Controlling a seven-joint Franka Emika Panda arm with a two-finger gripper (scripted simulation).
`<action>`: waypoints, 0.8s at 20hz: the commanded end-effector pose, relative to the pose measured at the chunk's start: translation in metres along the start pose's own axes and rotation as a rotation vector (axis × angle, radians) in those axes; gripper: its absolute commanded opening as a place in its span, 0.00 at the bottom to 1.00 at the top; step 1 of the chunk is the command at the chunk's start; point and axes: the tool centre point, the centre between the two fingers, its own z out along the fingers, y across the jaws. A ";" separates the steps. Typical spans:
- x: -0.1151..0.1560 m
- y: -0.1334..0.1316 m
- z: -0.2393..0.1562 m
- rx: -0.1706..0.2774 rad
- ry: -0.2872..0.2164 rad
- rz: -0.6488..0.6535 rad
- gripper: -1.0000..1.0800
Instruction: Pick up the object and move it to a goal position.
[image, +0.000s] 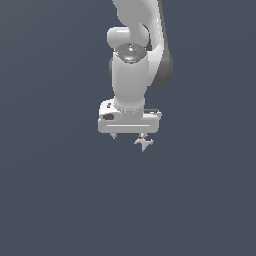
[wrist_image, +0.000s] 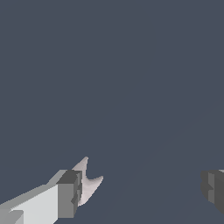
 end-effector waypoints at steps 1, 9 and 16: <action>0.000 0.000 0.000 0.000 0.000 0.000 0.96; -0.003 0.025 0.007 0.007 -0.020 0.066 0.96; -0.005 0.023 0.011 0.007 -0.022 0.051 0.96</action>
